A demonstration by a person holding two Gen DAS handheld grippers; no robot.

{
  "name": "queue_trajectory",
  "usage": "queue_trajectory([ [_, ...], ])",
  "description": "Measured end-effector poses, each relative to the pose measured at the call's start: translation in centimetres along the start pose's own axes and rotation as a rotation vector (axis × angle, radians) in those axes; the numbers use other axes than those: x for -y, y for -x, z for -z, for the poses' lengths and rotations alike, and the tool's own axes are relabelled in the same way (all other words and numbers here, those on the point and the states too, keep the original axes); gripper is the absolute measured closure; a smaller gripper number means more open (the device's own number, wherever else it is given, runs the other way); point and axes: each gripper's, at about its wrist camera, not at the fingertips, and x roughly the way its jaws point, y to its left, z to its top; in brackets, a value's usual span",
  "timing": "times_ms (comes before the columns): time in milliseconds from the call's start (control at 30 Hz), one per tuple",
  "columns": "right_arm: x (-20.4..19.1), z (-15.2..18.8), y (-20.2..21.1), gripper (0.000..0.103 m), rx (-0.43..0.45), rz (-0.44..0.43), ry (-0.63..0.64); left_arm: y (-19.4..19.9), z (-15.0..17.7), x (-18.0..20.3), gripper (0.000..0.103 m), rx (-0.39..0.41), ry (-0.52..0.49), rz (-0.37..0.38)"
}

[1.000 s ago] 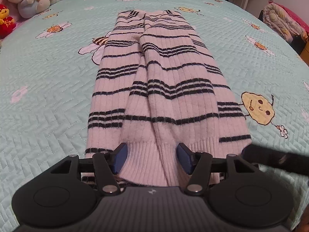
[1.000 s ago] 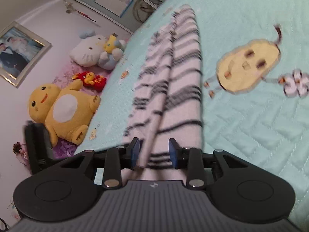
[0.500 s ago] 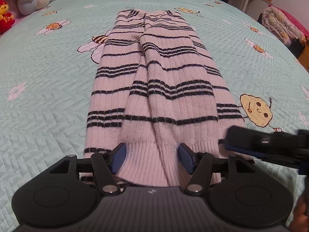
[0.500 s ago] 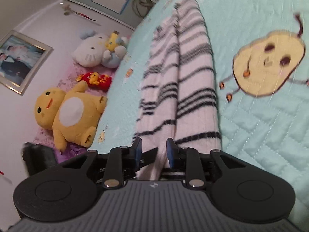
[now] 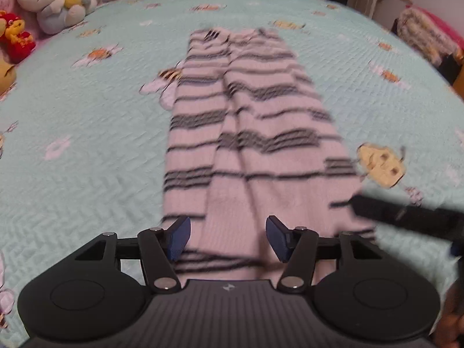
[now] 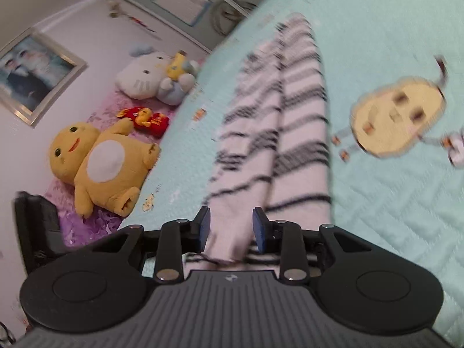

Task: Fold clothes

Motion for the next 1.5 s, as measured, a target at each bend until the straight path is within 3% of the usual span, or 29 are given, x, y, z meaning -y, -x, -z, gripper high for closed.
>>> queue_trajectory([
  [100,-0.1,-0.2,-0.7,0.07,-0.012,-0.032,0.02,-1.5,1.1,-0.6,0.041,-0.05,0.022,0.002],
  [167,1.0,0.2,-2.6,0.071,-0.074,0.004,-0.014,-2.0,1.6,-0.9,0.038,-0.056,0.038,0.018],
  [200,1.7,0.5,-3.3,0.085,-0.098,0.039,-0.026,-2.1,1.6,-0.9,0.038,-0.057,0.033,0.018],
  [233,1.8,0.7,-3.1,0.091,-0.097,0.035,-0.04,-2.1,1.6,-0.8,0.037,-0.057,0.027,0.018],
  [400,0.8,1.0,-0.7,0.082,-0.077,0.002,-0.026,-2.6,1.6,-0.7,0.034,-0.059,0.02,0.024],
  [500,0.4,1.6,-0.1,0.079,-0.087,0.035,0.011,-2.6,1.7,-0.6,0.033,-0.054,0.014,0.021],
  [700,1.4,3.1,-1.3,0.083,-0.12,0.069,0.038,-2.7,1.7,-0.6,0.033,-0.054,0.011,0.022],
  [867,-0.2,3.2,0.8,0.08,-0.131,0.067,0.084,-2.7,1.8,-0.6,0.033,-0.054,0.012,0.025],
  [1033,0.7,5.0,0.6,0.08,-0.158,0.078,0.107,-2.8,1.8,-0.4,0.032,-0.05,0.004,0.015],
  [1500,0.5,4.3,0.4,0.073,-0.192,0.069,0.119,-3.1,1.7,-0.3,0.03,-0.061,0.0,0.008],
])
